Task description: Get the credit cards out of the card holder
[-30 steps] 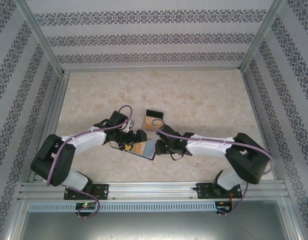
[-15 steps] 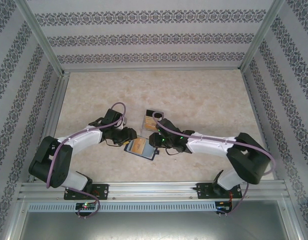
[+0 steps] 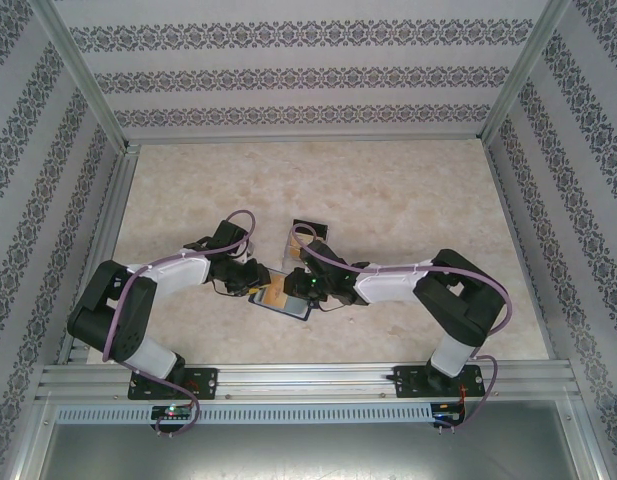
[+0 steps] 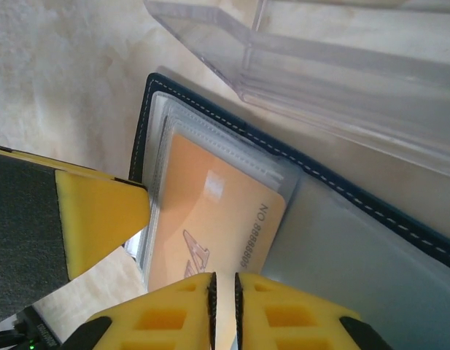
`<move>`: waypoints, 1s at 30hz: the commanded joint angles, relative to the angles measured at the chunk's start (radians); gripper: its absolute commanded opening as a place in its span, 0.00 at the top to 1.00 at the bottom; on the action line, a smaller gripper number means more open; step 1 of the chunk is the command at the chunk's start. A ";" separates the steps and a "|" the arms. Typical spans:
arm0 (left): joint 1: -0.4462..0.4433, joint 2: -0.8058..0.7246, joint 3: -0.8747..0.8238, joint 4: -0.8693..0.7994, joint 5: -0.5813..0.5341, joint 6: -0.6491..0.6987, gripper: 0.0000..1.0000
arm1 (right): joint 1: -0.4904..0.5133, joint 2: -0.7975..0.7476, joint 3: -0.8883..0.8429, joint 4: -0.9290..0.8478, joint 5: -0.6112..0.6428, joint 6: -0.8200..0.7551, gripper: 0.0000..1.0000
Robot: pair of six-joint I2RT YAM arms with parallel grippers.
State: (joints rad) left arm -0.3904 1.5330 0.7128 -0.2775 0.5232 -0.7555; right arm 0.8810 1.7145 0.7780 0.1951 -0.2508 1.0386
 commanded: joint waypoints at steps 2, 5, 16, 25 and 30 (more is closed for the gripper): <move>0.009 0.014 -0.009 -0.034 0.002 0.009 0.70 | -0.004 0.009 -0.027 0.043 -0.015 0.044 0.82; 0.009 0.016 -0.011 -0.040 -0.003 0.006 0.71 | -0.005 -0.009 -0.047 0.040 -0.006 0.051 0.81; 0.008 0.026 -0.013 -0.043 -0.001 0.002 0.74 | -0.007 -0.029 -0.080 0.055 -0.004 0.069 0.81; 0.006 0.020 -0.034 -0.034 -0.007 -0.034 0.75 | -0.017 -0.073 -0.113 0.053 0.001 0.082 0.81; 0.005 0.005 -0.052 -0.028 -0.006 -0.046 0.75 | -0.019 -0.041 -0.106 0.082 -0.026 0.086 0.81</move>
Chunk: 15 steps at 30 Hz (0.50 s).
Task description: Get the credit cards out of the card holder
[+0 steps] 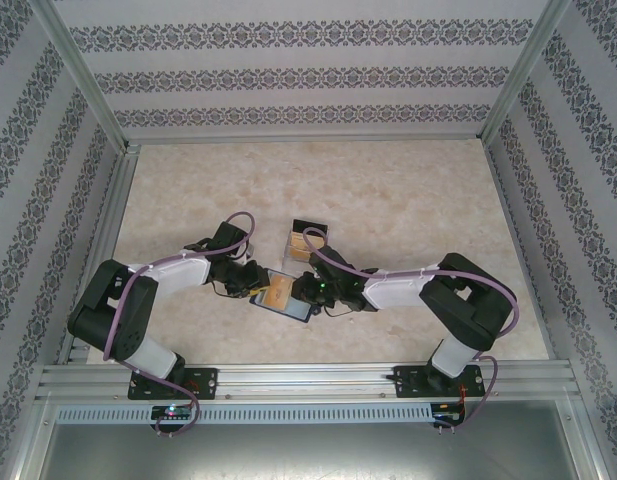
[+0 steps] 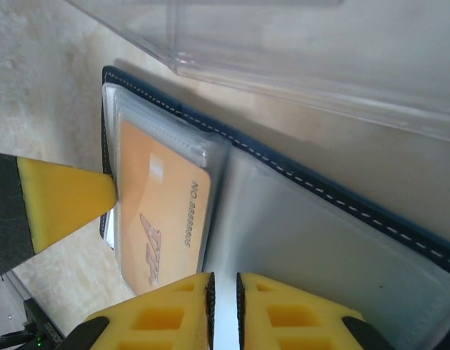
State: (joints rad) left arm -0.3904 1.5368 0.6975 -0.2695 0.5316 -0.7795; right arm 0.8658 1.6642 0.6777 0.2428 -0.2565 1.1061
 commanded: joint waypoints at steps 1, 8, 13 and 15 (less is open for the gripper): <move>0.002 -0.001 -0.036 -0.036 -0.013 -0.021 0.75 | -0.004 0.021 0.001 0.042 -0.026 0.018 0.81; -0.008 0.001 -0.037 -0.040 -0.015 -0.024 0.77 | -0.004 0.066 0.027 0.076 -0.053 0.018 0.82; -0.010 0.004 -0.033 -0.041 -0.015 -0.023 0.77 | -0.010 0.084 0.025 0.101 -0.064 0.027 0.84; -0.010 0.006 -0.032 -0.043 -0.015 -0.024 0.77 | -0.011 0.086 0.024 0.110 -0.069 0.029 0.84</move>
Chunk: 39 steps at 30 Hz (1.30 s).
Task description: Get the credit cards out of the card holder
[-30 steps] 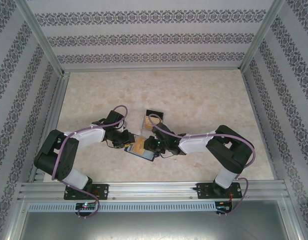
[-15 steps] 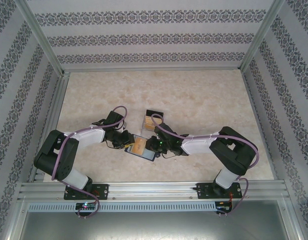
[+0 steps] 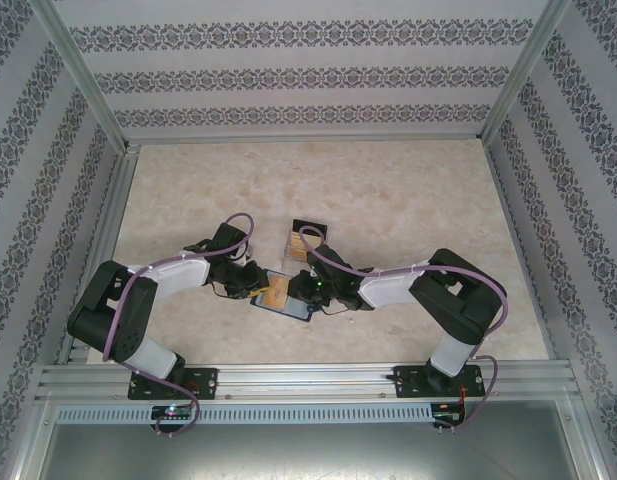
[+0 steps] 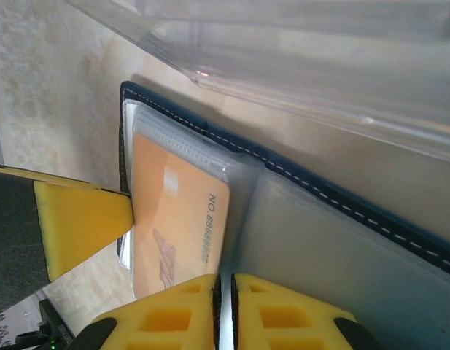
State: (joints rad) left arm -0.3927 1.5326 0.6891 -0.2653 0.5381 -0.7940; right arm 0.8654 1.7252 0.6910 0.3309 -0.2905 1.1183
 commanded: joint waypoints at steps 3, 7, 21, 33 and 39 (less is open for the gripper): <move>-0.008 0.014 -0.022 -0.051 -0.026 -0.007 0.78 | -0.011 0.022 0.010 0.032 -0.039 0.017 0.83; -0.007 0.022 -0.017 -0.055 -0.025 -0.006 0.81 | -0.012 0.022 0.006 0.053 -0.047 0.017 0.82; -0.011 0.032 -0.003 -0.068 -0.033 -0.001 0.84 | -0.022 0.039 0.000 0.068 -0.059 0.027 1.00; -0.010 0.055 0.002 -0.096 -0.070 -0.006 0.92 | -0.058 -0.056 -0.100 0.044 -0.024 0.020 1.00; -0.010 0.058 0.003 -0.097 -0.070 -0.004 0.92 | -0.060 -0.079 -0.106 0.028 -0.025 0.007 1.00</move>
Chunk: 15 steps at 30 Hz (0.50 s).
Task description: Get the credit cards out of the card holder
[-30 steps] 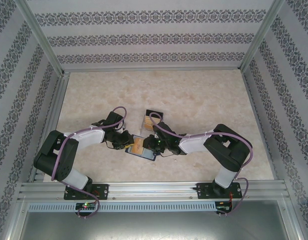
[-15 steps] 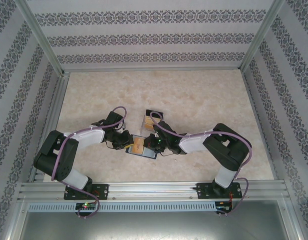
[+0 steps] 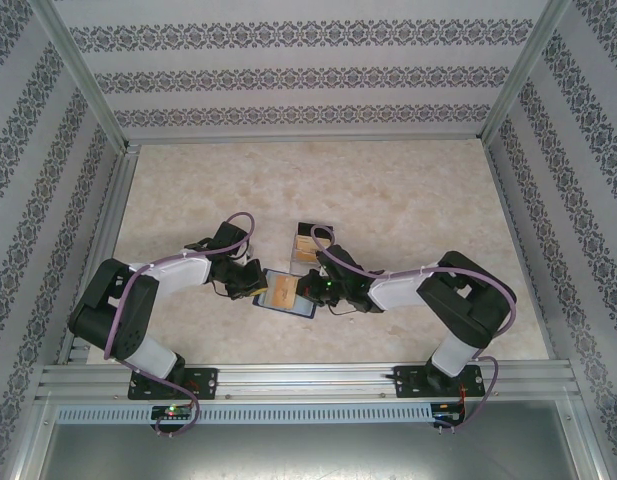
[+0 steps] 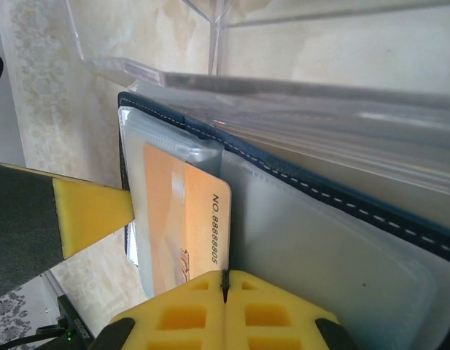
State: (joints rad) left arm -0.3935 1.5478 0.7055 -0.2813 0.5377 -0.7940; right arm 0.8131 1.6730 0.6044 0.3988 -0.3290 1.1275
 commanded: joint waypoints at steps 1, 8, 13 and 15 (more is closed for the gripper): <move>-0.008 0.043 -0.014 -0.081 -0.067 -0.004 0.92 | -0.007 -0.027 -0.015 -0.047 0.012 -0.007 0.96; -0.009 0.044 -0.013 -0.073 -0.054 -0.001 0.92 | 0.016 0.022 0.030 -0.033 -0.002 -0.020 0.77; -0.010 0.041 -0.014 -0.071 -0.051 -0.002 0.92 | 0.024 0.061 0.060 -0.018 -0.009 -0.018 0.77; -0.011 0.041 -0.015 -0.071 -0.051 -0.002 0.92 | 0.027 0.069 0.064 -0.013 -0.008 -0.016 0.77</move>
State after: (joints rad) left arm -0.3935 1.5505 0.7074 -0.2810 0.5419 -0.7940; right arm 0.8272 1.7134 0.6525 0.3866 -0.3321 1.1202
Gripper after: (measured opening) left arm 0.080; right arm 0.226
